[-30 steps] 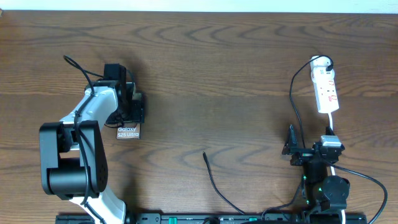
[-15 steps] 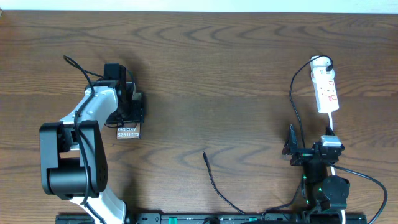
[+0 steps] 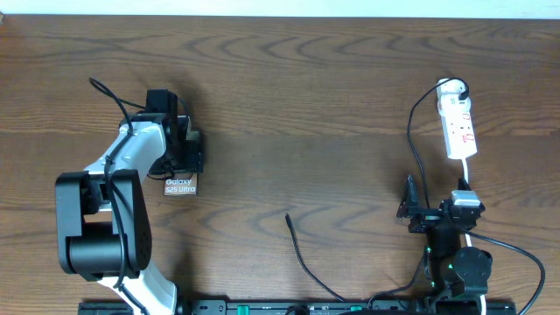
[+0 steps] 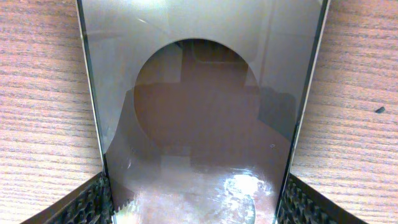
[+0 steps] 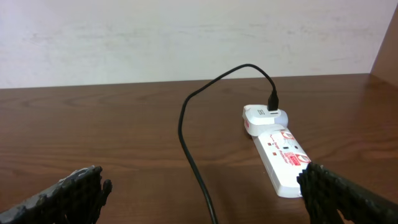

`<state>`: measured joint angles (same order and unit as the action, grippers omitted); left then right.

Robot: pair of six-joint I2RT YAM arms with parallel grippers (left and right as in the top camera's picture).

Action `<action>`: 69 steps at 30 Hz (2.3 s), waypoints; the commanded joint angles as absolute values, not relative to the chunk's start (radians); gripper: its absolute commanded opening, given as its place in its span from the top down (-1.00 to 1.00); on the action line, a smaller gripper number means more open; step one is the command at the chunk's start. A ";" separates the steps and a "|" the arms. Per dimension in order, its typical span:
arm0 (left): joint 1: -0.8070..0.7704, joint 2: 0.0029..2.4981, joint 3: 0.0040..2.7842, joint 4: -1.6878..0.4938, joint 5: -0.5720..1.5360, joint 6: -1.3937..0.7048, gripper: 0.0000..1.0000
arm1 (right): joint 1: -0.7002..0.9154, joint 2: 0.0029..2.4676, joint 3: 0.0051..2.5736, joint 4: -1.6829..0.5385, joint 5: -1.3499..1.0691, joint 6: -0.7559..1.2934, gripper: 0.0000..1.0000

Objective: Plug charger to phone and switch on socket
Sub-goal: 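Close the left gripper on the phone box edges, then lift the phone box with the left gripper and tilt it upright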

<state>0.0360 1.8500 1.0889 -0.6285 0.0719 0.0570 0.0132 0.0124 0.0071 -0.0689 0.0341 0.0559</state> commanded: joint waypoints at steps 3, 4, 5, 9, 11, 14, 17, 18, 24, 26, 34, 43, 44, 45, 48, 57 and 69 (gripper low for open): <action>0.039 1.844 1.119 -0.647 0.097 0.059 0.52 | 0.007 0.008 0.006 -0.072 0.042 0.044 -0.99; 0.039 1.837 1.122 -0.649 0.097 0.059 0.52 | 0.007 0.008 0.006 -0.072 0.042 0.044 -0.99; 0.039 1.827 1.127 -0.651 0.097 0.059 0.53 | 0.007 0.008 0.006 -0.072 0.042 0.044 -0.99; 0.039 1.742 1.137 -0.657 0.097 0.058 0.52 | 0.007 0.008 0.006 -0.072 0.042 0.044 -0.99; 0.039 1.708 1.137 -0.657 0.097 0.056 0.53 | 0.007 0.008 0.006 -0.072 0.042 0.044 -0.99; 0.039 1.644 1.137 -0.657 0.098 0.041 0.52 | 0.007 0.008 0.006 -0.072 0.042 0.044 -0.98; 0.039 1.603 1.137 -0.665 0.123 0.040 0.53 | 0.007 0.008 0.006 -0.072 0.042 0.044 -0.98; 0.039 1.590 1.137 -0.669 0.135 0.040 0.53 | 0.007 0.008 0.006 -0.072 0.042 0.044 -0.99; 0.039 1.559 1.137 -0.715 0.231 0.021 0.58 | 0.007 0.008 0.006 -0.072 0.042 0.044 -0.98; 0.039 1.559 1.137 -0.732 0.305 -0.022 0.61 | 0.007 0.008 0.006 -0.072 0.042 0.044 -0.99; 0.039 1.559 1.137 -0.735 0.548 -0.300 0.83 | 0.007 0.008 0.006 -0.072 0.042 0.044 -0.98; 0.039 1.559 1.137 -0.750 0.704 -0.701 0.85 | 0.007 0.008 0.006 -0.072 0.042 0.044 -0.99; 0.039 1.559 1.137 -0.752 0.715 -0.726 0.85 | 0.007 0.008 0.006 -0.072 0.042 0.044 -0.99; 0.039 1.559 1.137 -0.756 0.731 -0.755 0.85 | 0.007 0.008 0.006 -0.072 0.042 0.044 -0.99; 0.039 1.559 1.137 -0.774 0.787 -0.823 0.85 | 0.007 0.008 0.006 -0.072 0.042 0.044 -0.99; 0.039 1.559 1.137 -0.787 0.929 -0.906 0.85 | 0.007 0.008 0.006 -0.072 0.042 0.044 -0.99; 0.039 1.559 1.137 -0.834 1.138 -1.054 0.85 | 0.007 0.008 0.006 -0.072 0.042 0.044 -0.99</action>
